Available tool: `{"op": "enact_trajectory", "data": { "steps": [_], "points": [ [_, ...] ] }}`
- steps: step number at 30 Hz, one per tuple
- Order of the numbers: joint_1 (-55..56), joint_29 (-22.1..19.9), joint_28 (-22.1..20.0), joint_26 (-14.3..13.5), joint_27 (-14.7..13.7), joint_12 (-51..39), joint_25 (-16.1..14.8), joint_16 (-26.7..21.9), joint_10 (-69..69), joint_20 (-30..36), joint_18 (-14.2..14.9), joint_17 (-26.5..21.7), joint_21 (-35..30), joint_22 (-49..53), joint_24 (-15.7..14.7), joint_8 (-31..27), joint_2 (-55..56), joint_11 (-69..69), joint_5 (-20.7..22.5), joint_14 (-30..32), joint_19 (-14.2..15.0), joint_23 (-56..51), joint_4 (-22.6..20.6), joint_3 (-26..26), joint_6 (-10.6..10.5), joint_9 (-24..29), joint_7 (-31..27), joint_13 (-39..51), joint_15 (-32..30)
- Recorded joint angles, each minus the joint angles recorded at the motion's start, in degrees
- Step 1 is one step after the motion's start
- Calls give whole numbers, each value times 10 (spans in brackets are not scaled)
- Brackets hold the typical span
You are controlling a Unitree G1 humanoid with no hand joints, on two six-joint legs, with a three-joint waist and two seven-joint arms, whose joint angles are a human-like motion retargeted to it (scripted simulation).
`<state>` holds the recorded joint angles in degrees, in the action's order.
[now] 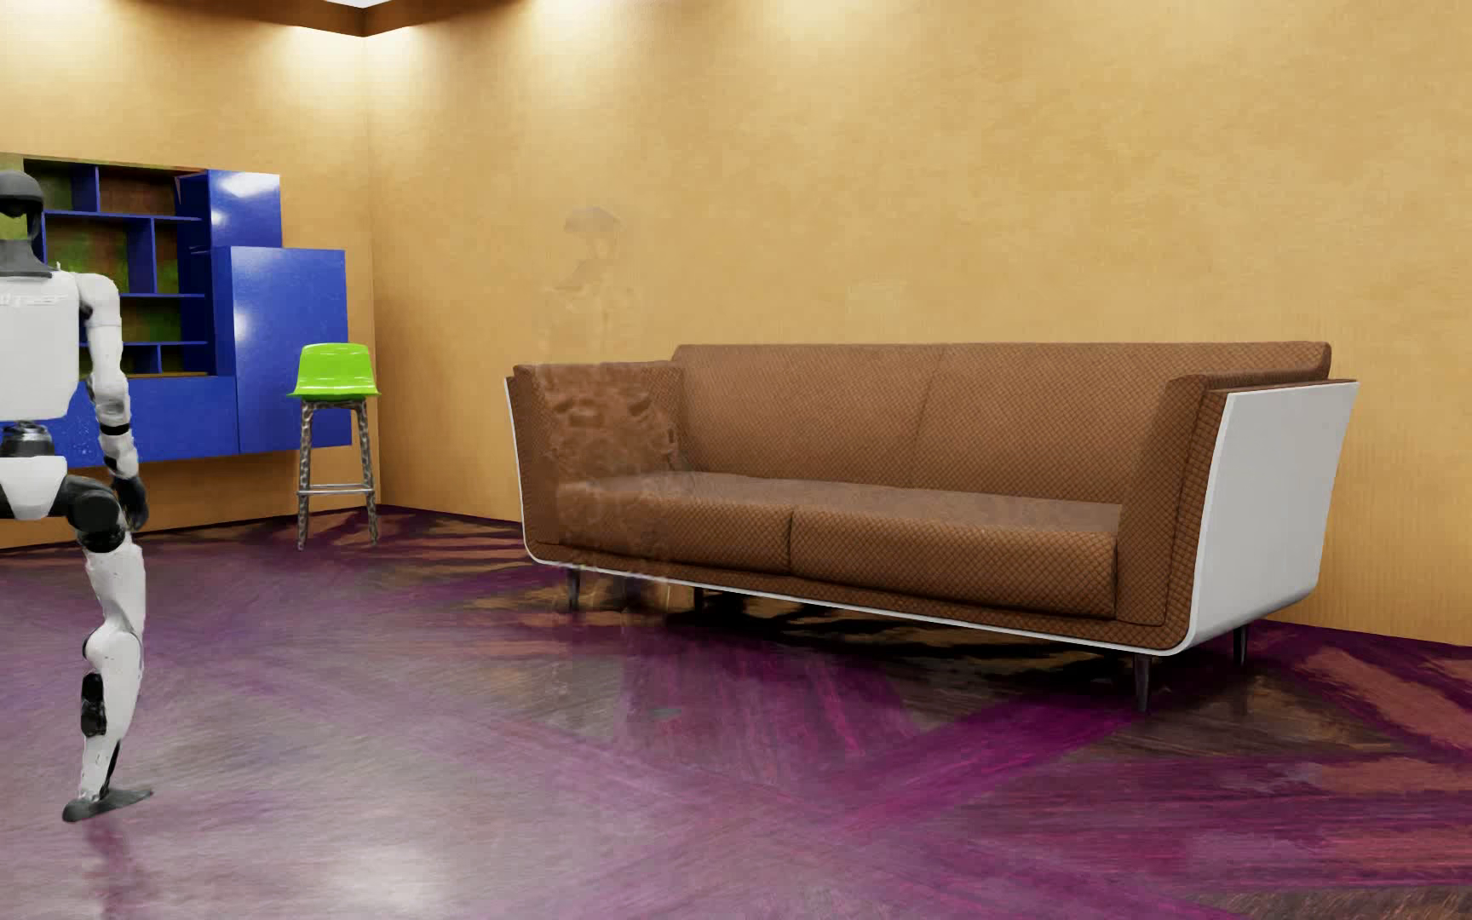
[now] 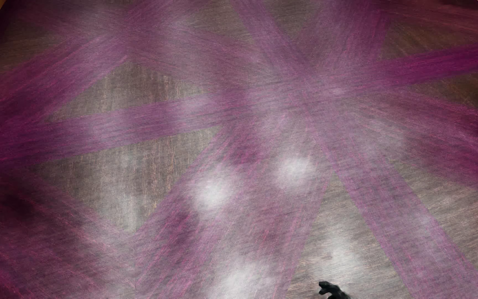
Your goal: Approach the sofa
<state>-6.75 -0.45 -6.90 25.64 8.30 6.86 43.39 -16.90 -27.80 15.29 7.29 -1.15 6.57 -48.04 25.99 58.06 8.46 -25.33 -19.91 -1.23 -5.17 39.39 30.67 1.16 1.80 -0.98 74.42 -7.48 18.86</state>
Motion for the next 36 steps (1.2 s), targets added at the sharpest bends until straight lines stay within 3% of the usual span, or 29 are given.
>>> {"op": "enact_trajectory", "data": {
  "steps": [1, 2, 3, 4, 5, 6, 8, 9, 10, 12, 13, 15, 17, 18, 19, 20, 21, 23, 24, 26, 27, 28, 30, 32, 33, 34, 35, 36],
  "points": [
    [-16, 14, -10, -7, -3, 13, 12, -7, -39, -23, -5, 0, -31, 8, -1, -31, 2, 15, 41, 45, -5, 7, 48, 7, 0, 1, -1, 5, 8],
    [-18, 28, -10, -18, -12, 28, 18, -18, -87, -32, -44, -1, -58, 23, -3, -64, 4, 24, 80, 91, -9, 8, 100, 11, -2, 2, -38, 9, 18],
    [8, 42, -8, -29, -18, 40, 12, -24, -133, -37, -97, -4, -72, 33, -4, -104, 7, 24, 114, 114, -15, 7, 135, 7, -7, 6, -136, 13, 29],
    [74, 49, -2, -36, -15, 46, -2, -21, -180, -40, -102, -8, -75, 38, -3, -156, 15, 13, 140, 91, -24, 1, 115, -7, -10, 10, -315, 16, 42],
    [138, 40, 1, -34, -8, 47, -14, -13, -228, -43, -82, -12, -73, 39, 1, -204, 24, 2, 159, 42, -30, -8, 49, -19, -11, 13, -492, 19, 53],
    [187, 22, 4, -31, 1, 43, -30, 0, -278, -46, -60, -14, -64, 41, 6, -243, 30, 0, 175, 5, -34, -19, -29, -25, -11, 14, -625, 20, 58],
    [263, -8, 15, -36, 9, 36, -56, 19, -374, -38, -21, -20, -57, 55, 26, -308, 27, 21, 207, -26, -36, -36, -184, -27, -12, 13, -794, 25, 56],
    [297, -12, 21, -44, 10, 37, -66, 26, -408, -31, -16, -25, -58, 70, 43, -341, 26, 28, 219, -38, -36, -42, -239, -27, -13, 13, -828, 31, 57],
    [336, -11, 21, -55, 10, 44, -73, 34, -426, -35, -28, -33, -62, 93, 55, -376, 26, 31, 231, -52, -36, -43, -266, -30, -14, 13, -830, 41, 58],
    [412, -17, 12, -72, 13, 70, -74, 52, -396, -59, -85, -44, -75, 148, 77, -457, 22, 36, 263, -76, -36, -31, -253, -40, -17, 13, -767, 66, 63],
    [440, -20, 11, -81, 17, 85, -71, 60, -346, -72, -90, -47, -79, 173, 84, -496, 17, 37, 278, -85, -38, -17, -251, -46, -18, 12, -738, 78, 69],
    [472, -32, 26, -89, 35, 102, -62, 62, -173, -83, -59, -48, -81, 195, 99, -560, -3, 39, 297, -70, -35, 14, -283, -55, -17, 9, -720, 90, 88],
    [457, -36, 64, -72, 48, 97, -59, 53, 75, -77, 13, -52, -76, 180, 127, -599, -35, 55, 297, -4, -26, 46, -337, -56, -13, 2, -752, 80, 99],
    [441, -30, 86, -59, 54, 86, -55, 47, 152, -70, 29, -59, -78, 165, 151, -613, -51, 55, 294, 19, -25, 61, -353, -56, -12, -1, -774, 67, 98],
    [434, -24, 101, -55, 57, 84, -51, 40, 138, -63, -41, -68, -82, 151, 181, -624, -62, 33, 292, 54, -21, 76, -359, -54, -12, -3, -768, 52, 97],
    [425, -26, 105, -50, 60, 74, -44, 51, 108, -65, -92, -77, -87, 137, 202, -640, -66, -7, 284, 65, -17, 90, -363, -53, -10, -2, -751, 34, 82],
    [412, -38, 89, -42, 67, 66, -45, 70, 77, -80, -109, -84, -79, 126, 208, -645, -54, -79, 275, 34, 3, 101, -363, -53, -7, 1, -736, 13, 42],
    [381, -58, 63, -48, 85, 55, -60, 109, 20, -118, -114, -81, -49, 118, 173, -678, 15, -278, 275, -38, 188, 115, -350, -52, -1, 6, -701, -25, -107],
    [359, -42, 61, -66, 88, 53, -61, 117, 4, -118, -116, -85, -50, 126, 163, -682, 62, -382, 289, -69, 193, 118, -339, -53, 0, 9, -675, -36, -165],
    [299, 28, 53, -97, 71, 41, -44, 120, -8, -104, -115, -111, -79, 154, 155, -695, 161, -535, 257, -122, 197, 103, -332, -48, 8, 14, -628, -53, -141],
    [266, 34, 52, -103, 65, 25, -44, 119, -3, -95, -114, -114, -73, 163, 153, -689, 211, -564, 224, -143, 181, 80, -336, -40, 13, 16, -613, -66, -145],
    [236, 18, 54, -104, 62, 3, -58, 117, 1, -85, -112, -105, -48, 168, 151, -671, 254, -560, 190, -162, 143, 54, -342, -28, 18, 17, -604, -83, -139],
    [189, -41, 67, -96, 48, -54, -100, 104, 5, -45, -107, -65, 12, 173, 168, -622, 309, -456, 150, -199, 103, 3, -355, -1, 22, 16, -607, -122, -94],
    [150, -58, 77, -101, 40, -118, -123, 84, 9, 11, -98, -26, 42, 183, 186, -564, 315, -235, 135, -234, 74, -23, -361, 23, 20, 13, -625, -153, -78],
    [127, -55, 79, -107, 42, -147, -122, 74, 23, 39, -94, -6, 51, 188, 187, -554, 299, -85, 147, -244, 77, -28, -360, 33, 16, 10, -637, -163, -102],
    [103, -50, 80, -115, 48, -173, -116, 63, 41, 67, -87, 13, 58, 192, 181, -565, 269, 71, 163, -251, 120, -24, -355, 41, 9, 6, -649, -170, -146],
    [81, -42, 83, -120, 56, -195, -109, 55, 44, 97, -80, 30, 65, 194, 172, -565, 254, 137, 164, -258, 146, -14, -350, 47, 4, 6, -660, -177, -157],
    [62, -30, 82, -130, 65, -213, -103, 44, 41, 127, -70, 46, 68, 193, 161, -520, 241, 137, 157, -258, 103, 2, -341, 50, 0, 5, -667, -178, -214]
  ]
}}
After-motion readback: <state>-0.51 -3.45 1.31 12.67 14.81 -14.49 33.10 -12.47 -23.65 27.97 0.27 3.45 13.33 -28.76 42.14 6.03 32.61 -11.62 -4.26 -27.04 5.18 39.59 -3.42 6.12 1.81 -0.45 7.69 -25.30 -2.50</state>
